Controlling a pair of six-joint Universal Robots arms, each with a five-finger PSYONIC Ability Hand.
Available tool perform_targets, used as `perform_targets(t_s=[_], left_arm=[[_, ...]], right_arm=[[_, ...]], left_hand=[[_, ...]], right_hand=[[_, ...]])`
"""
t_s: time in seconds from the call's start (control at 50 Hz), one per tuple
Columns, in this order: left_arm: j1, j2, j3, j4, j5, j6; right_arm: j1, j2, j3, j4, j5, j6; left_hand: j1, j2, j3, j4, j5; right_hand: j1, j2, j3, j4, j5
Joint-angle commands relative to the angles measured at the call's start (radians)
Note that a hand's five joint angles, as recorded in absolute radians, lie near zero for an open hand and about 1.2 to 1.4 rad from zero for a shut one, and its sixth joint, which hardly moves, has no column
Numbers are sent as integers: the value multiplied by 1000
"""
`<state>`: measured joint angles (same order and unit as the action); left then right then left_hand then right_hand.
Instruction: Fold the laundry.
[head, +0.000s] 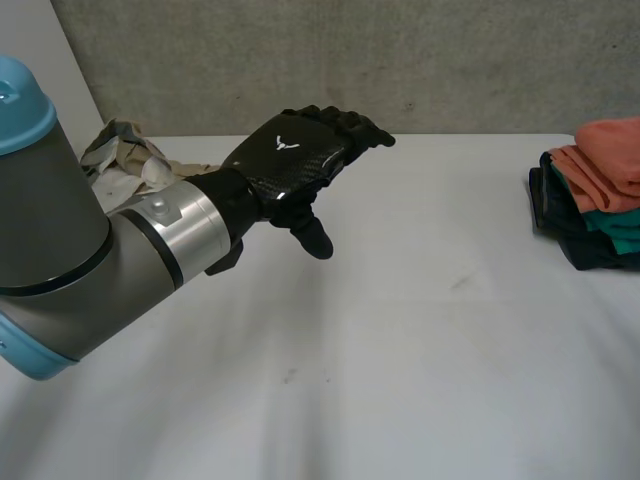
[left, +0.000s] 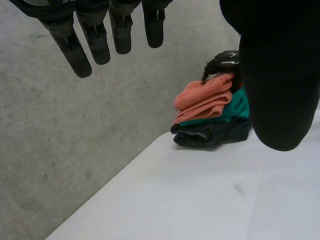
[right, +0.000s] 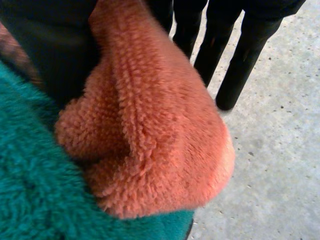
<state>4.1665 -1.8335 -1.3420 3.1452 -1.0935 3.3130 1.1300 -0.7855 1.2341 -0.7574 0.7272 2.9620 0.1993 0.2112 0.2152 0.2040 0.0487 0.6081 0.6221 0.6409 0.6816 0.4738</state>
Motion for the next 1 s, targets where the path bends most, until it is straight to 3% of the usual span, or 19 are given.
perform_targets(t_s=[0.02,0.18,0.26,0.42,0.52,0.6,0.66,0.74,0.84,0.92,1.0], left_arm=[[-3,30,-9,3,60,-3],[-9,63,-11,6,61,-4],[-11,71,-11,6,61,-4],[0,99,17,21,49,-16],[61,97,96,67,-60,-58],[205,65,170,75,-164,-55],[322,-80,253,76,-177,-35],[397,-251,372,56,-178,49],[490,-574,576,49,-175,262],[515,-760,751,50,-158,350],[523,-921,932,50,-129,349]], right_arm=[[2,-37,-5,131,132,-9],[-12,-210,8,378,239,-87],[-50,-337,-11,522,349,-187],[-10,-559,-27,558,523,-235],[189,-699,77,477,486,-201],[350,-755,255,344,397,-208],[470,-775,420,253,345,-230],[525,-762,540,250,344,-254],[566,-704,622,262,345,-297],[613,-621,645,276,350,-339],[616,-565,659,296,386,-371]], left_hand=[[-15,-27,-31,-20,-39],[-12,-24,-28,-17,-36],[-12,-24,-28,-17,-36],[-12,-24,-28,-17,-36],[-3,-15,-19,-8,-27],[2,-10,-13,-2,-22],[17,5,1,12,-7],[70,58,54,65,46],[99,87,83,95,75],[134,123,119,130,111],[175,164,160,171,152]], right_hand=[[-434,-448,-466,-507,-474],[-434,-448,-466,-507,-474],[-434,-448,-466,-507,-474],[-434,-448,-466,-507,-474],[-434,-448,-466,-507,-474],[-434,-448,-466,-507,-474],[-434,-448,-466,-507,-474],[-434,-448,-466,-507,-474],[-434,-448,-466,-507,-474],[-434,-448,-466,-507,-474],[-434,-448,-466,-507,-474]])
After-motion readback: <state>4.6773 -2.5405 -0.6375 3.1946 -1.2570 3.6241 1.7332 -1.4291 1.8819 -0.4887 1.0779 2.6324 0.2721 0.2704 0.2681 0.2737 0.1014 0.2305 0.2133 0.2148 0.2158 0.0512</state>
